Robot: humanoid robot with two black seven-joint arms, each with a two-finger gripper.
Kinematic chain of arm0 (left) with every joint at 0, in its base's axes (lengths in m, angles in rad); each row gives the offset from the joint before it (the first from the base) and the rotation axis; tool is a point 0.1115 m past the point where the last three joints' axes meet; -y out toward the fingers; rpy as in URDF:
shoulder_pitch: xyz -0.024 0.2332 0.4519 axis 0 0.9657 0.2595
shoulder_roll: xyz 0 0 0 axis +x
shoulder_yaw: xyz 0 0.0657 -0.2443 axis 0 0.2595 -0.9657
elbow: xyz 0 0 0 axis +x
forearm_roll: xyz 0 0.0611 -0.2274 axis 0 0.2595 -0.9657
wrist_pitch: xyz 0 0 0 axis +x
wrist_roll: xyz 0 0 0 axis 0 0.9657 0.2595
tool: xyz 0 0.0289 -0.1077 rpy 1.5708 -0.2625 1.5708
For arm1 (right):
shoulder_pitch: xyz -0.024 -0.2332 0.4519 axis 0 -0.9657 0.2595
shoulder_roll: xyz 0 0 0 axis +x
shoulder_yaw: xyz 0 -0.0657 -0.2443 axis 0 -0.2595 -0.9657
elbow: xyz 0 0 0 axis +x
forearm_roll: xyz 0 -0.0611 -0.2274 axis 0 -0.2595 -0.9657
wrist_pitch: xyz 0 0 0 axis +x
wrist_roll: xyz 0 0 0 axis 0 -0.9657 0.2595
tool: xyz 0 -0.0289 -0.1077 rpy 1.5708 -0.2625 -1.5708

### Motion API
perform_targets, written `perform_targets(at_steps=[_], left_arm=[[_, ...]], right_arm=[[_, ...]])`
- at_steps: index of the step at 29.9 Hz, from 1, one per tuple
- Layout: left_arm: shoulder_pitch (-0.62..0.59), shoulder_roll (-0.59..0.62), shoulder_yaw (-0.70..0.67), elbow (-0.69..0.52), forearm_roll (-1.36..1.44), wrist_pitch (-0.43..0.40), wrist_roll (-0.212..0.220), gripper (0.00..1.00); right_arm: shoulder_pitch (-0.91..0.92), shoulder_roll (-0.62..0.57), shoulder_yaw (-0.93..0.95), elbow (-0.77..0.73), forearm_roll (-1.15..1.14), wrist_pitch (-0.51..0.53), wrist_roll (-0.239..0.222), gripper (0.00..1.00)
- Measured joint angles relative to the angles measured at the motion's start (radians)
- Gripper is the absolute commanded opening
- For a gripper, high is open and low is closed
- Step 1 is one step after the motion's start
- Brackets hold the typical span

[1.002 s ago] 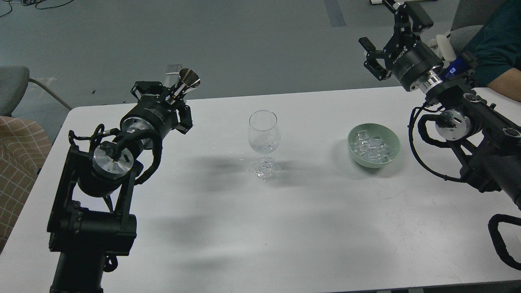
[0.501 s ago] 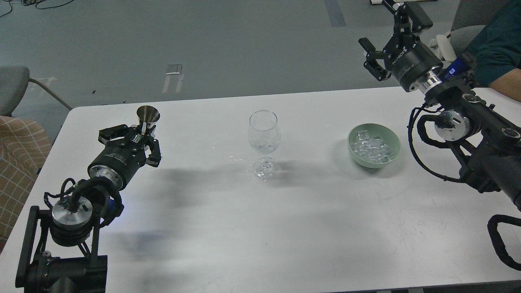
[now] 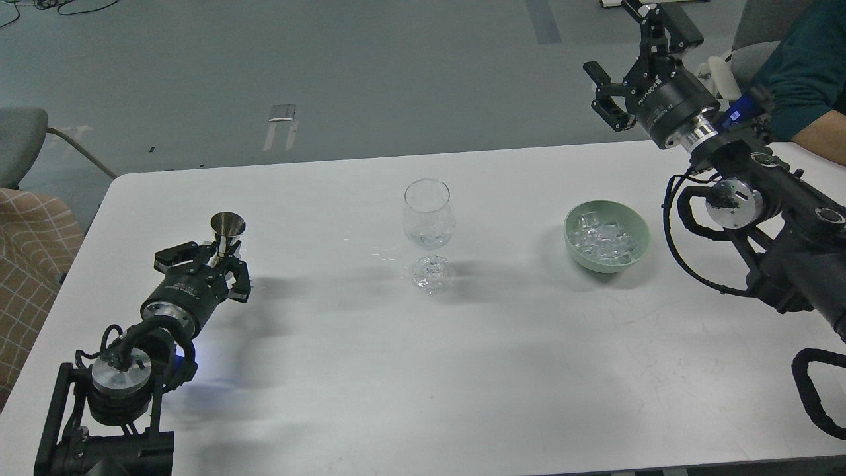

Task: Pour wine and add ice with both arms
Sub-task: 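Bring the jigger back upright and lower it onto the table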

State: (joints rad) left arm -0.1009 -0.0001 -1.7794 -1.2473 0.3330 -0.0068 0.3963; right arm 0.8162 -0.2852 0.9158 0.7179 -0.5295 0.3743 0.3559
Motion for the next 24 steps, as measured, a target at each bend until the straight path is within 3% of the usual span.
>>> perform_targets(at_steps=[14,22,24], left_arm=[[-0.008,0.000,0.002,0.022,-0.022,0.001,-0.018,0.43],[-0.012,0.000,0.006,0.033,-0.020,0.011,-0.020,0.53],[-0.013,0.000,0.006,0.034,-0.020,0.011,-0.020,0.63]], right_arm=[[0.000,0.000,0.000,-0.001,-0.011,-0.002,0.000,1.00],[0.000,0.001,0.000,0.000,-0.011,-0.003,0.000,1.00],[0.000,0.001,0.000,0.000,-0.012,-0.003,0.000,1.00]])
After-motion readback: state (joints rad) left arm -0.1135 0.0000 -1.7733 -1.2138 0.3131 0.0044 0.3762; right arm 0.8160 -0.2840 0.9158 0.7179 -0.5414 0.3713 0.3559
